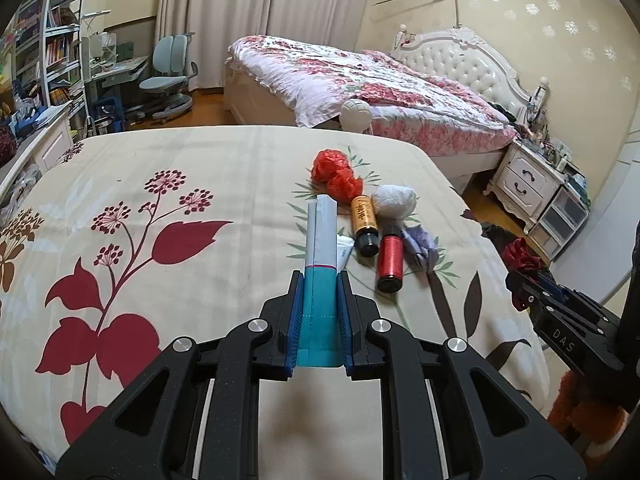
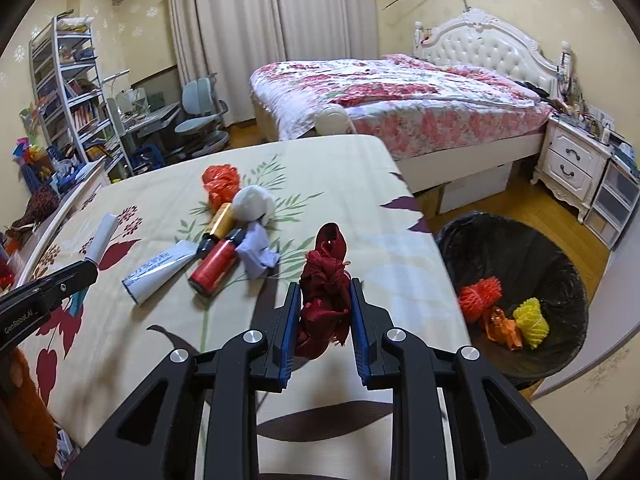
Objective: Collect trash
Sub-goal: 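Carry the tube and ribbon over the black bin and open both tools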
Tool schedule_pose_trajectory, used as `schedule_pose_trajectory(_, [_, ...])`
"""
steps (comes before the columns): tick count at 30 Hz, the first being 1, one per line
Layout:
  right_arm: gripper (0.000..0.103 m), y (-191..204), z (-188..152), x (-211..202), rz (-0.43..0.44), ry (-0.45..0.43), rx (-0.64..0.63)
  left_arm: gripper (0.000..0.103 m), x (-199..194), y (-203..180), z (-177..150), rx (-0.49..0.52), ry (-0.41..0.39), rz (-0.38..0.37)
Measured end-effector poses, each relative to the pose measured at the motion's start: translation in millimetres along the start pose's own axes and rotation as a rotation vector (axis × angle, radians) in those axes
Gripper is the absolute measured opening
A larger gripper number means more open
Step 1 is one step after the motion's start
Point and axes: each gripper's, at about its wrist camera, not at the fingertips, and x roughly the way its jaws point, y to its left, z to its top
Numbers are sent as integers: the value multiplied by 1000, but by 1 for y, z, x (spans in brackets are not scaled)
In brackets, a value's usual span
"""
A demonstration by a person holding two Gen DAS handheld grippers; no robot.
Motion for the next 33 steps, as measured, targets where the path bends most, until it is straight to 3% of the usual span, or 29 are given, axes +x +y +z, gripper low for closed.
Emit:
schedule_pose_trajectory(9, [25, -52, 11, -12, -94, -42, 56, 16, 14, -64, 15, 103, -28, -98])
schedule_pose_trajectory(18, [25, -109, 10, -10, -182, -45, 130, 16, 54, -151, 18, 257, 7, -207])
schedule_pose_trajectory(33, [25, -176, 5, 24, -237, 10, 236, 16, 129, -244, 16, 377, 79, -265])
